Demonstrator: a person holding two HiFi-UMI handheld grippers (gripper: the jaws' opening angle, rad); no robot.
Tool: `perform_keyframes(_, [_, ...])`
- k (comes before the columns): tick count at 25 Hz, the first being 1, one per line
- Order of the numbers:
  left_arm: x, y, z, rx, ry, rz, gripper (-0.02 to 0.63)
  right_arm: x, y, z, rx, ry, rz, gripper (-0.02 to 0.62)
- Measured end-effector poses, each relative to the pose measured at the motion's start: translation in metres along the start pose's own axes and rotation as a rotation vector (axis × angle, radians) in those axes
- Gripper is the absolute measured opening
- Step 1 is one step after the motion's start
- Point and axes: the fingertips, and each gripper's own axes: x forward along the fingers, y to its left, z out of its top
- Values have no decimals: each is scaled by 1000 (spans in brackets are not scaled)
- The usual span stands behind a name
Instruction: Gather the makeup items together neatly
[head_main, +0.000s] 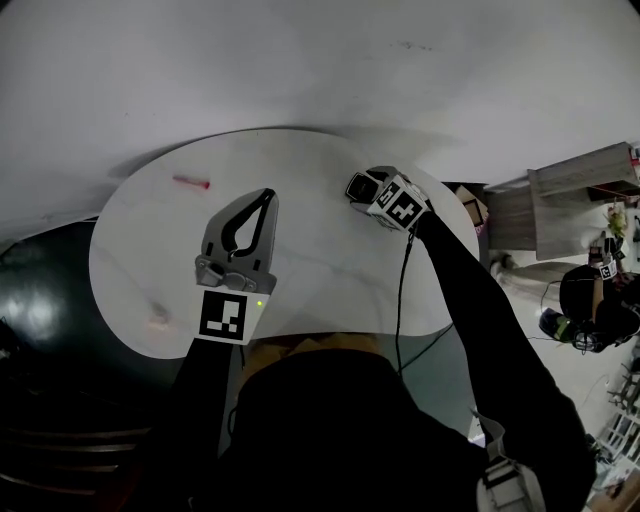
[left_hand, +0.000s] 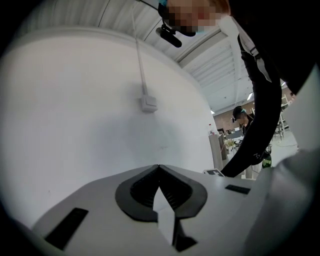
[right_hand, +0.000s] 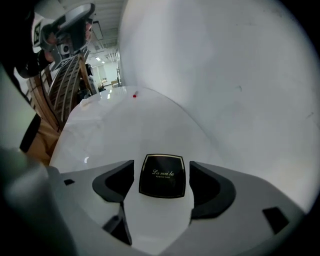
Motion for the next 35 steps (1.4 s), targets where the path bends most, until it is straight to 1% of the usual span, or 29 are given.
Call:
perform_keyframes(4, [-1,2,-5,-5,8,11,15,15,-1,-15,-41,105,51,336])
perform_keyframes(6, [-2,0,-6,-9,9,10,15,19,-1,-20,-32,136,74,336])
perform_keyframes(10, [-1,-4,-7,-38,2,6,15,19,-2,-21,-29,143,89,336])
perform_keyframes(14, [1,-6,-8,-44,0,6,15,20,-1,-22,-45,162,89,334])
perform_keyframes(16, [2,-5,-9,-57,4,12,15,19,0,-20,-63,176,90,334])
perform_keyframes(18, [0,-3,-7,-77,10,18,15,16,4,-17,-109,171,82,334])
perform_keyframes(20, [-2,1,-5,-81,14,24,15,13,14,-12,-145,139,83,334])
perform_keyframes(22, [-5,8,-6,-79,21,33,15,7,22,-5,-126,85,75,334])
perform_keyframes(25, [-11,17,-12,-81,31,47,15,-5,33,16,-41,-19,41,334])
perform_keyframes(28, [-22,21,-18,-81,39,46,15,-17,55,35,27,-103,16,334])
perform_keyframes(31, [-35,30,-22,-82,35,36,15,-22,81,58,95,-156,5,334])
perform_keyframes(35, [-57,46,-24,-80,28,8,15,-23,108,83,228,-206,-38,334])
